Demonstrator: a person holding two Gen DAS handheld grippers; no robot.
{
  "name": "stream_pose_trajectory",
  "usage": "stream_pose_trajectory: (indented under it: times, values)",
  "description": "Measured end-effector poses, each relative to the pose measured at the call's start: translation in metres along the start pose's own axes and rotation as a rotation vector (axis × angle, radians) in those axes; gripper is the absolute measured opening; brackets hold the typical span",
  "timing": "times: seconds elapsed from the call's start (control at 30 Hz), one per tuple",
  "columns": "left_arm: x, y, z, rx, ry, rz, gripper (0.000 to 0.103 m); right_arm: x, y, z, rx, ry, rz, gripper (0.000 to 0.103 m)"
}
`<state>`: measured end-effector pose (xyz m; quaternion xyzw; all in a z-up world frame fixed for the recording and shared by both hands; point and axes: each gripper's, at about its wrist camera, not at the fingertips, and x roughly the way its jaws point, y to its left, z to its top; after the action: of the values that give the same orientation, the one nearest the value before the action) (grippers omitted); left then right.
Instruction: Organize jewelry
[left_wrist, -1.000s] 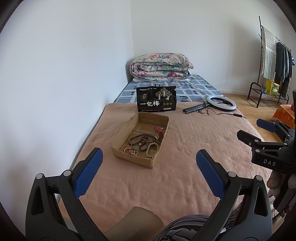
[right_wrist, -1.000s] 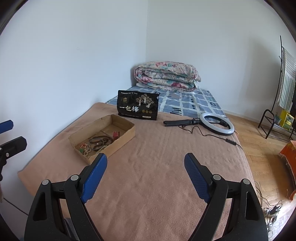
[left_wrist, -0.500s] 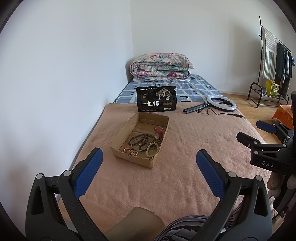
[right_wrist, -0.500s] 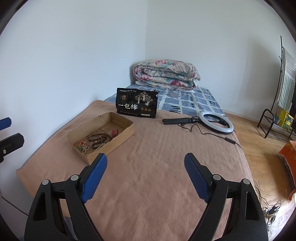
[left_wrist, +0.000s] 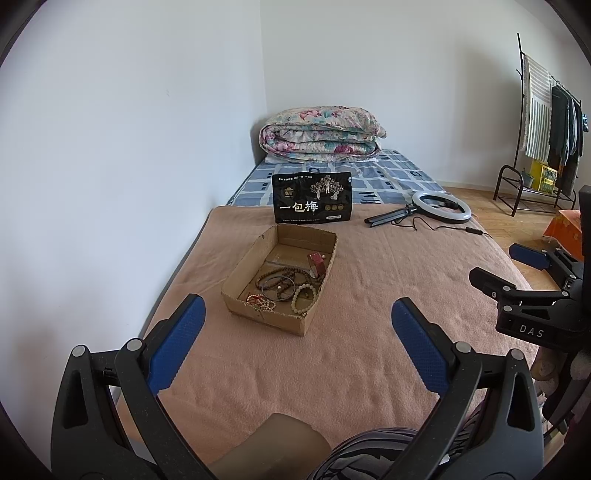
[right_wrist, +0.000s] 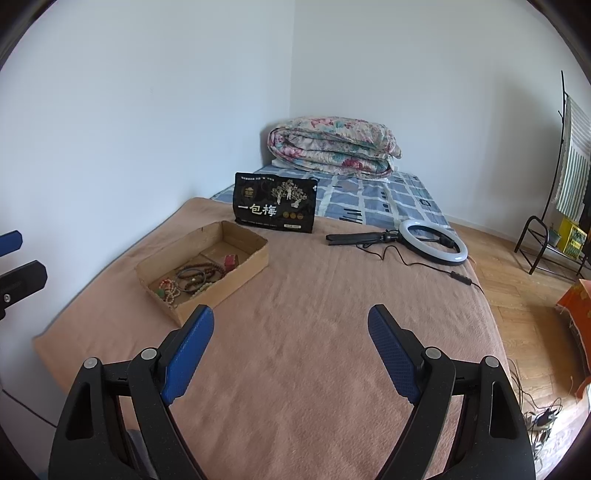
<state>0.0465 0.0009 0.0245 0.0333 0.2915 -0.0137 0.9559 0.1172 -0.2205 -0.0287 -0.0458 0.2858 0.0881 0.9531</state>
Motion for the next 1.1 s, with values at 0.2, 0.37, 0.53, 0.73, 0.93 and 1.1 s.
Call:
stream_pose_trajectory:
  times: [0.2,0.37,0.53,0.73,0.93,1.1]
  values:
    - [-0.0004,0.0003,0.0000,0.001,-0.001,0.002,0.102,-0.0007,-0.0008,-0.0009,0.004,0.002,0.004,0.085]
    - [-0.0005,0.0004,-0.0001,0.001,-0.001,0.001,0.102,-0.0018,-0.0019,-0.0013,0.007,0.001,0.004,0.085]
    - [-0.0009,0.0002,-0.0001,0.002,-0.001,0.001,0.102,-0.0027,-0.0018,-0.0023,0.009,0.003,0.007,0.085]
    - [-0.0006,0.0002,-0.0006,-0.001,0.000,0.004,0.102,-0.0011,-0.0016,-0.0021,0.009,0.009,0.008,0.085]
    - [-0.0002,0.0013,0.0004,-0.001,-0.003,0.008,0.102,-0.0003,-0.0014,-0.0034,0.009,0.014,0.008,0.085]
    - [-0.0003,0.0019,-0.0001,-0.003,-0.003,0.010,0.102,-0.0004,-0.0016,-0.0033,0.008,0.012,0.010,0.085]
